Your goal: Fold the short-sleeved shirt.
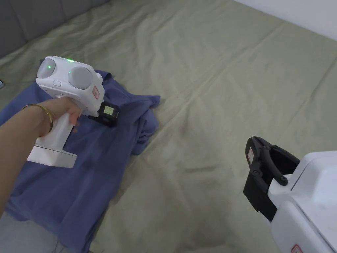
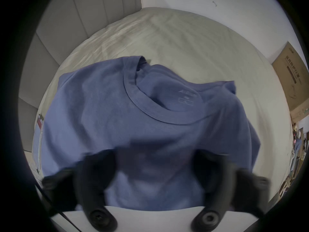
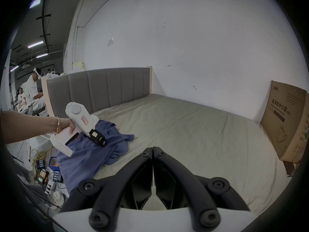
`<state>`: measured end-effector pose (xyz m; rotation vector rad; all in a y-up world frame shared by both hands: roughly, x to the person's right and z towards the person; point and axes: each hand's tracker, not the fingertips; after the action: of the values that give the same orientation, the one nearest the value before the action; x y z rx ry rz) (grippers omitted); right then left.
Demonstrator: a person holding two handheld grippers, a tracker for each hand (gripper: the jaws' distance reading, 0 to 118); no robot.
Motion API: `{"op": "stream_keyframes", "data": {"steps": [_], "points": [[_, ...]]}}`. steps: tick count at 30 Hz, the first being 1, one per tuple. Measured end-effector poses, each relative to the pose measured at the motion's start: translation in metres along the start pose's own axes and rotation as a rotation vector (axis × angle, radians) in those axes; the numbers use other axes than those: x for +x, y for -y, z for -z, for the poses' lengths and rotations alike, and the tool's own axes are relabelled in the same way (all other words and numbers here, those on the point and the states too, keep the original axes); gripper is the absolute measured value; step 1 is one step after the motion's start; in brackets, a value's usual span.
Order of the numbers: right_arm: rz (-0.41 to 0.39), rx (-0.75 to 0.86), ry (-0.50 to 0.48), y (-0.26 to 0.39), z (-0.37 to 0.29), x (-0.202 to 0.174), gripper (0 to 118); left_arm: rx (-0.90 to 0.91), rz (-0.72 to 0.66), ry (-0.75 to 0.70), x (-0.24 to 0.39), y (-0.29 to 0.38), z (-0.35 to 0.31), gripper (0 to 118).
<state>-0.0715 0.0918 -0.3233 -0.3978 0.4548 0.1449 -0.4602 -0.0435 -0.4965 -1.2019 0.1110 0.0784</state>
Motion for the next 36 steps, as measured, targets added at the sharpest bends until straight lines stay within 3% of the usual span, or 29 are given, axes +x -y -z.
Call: {"op": "stream_keyframes", "data": {"steps": [4, 6, 7, 10, 18, 27, 36], "points": [[0.012, -0.033, -0.001, 0.011, 0.005, 0.0, 0, 0.011, -0.04, 0.011, -0.003, 0.001, -0.002, 58], [0.015, -0.042, -0.003, 0.013, 0.005, -0.001, 0, 0.032, -0.052, -0.001, -0.001, 0.001, -0.006, 5], [0.016, -0.046, -0.002, 0.013, 0.003, -0.002, 0, 0.033, -0.078, -0.035, -0.001, 0.003, -0.004, 0], [0.011, -0.048, -0.006, 0.013, -0.006, -0.005, 0, 0.092, -0.078, -0.031, 0.005, 0.014, -0.014, 0], [0.01, 0.009, 0.02, 0.0, -0.051, -0.002, 0, 0.341, -0.312, 0.034, -0.012, 0.045, -0.101, 0], [0.006, 0.108, 0.073, -0.009, -0.133, 0.003, 0, 0.554, -0.297, 0.017, -0.012, 0.087, -0.233, 0], [0.037, 0.183, 0.14, -0.002, -0.206, 0.021, 0, 0.878, -0.223, 0.162, 0.038, 0.103, -0.386, 0]]}}
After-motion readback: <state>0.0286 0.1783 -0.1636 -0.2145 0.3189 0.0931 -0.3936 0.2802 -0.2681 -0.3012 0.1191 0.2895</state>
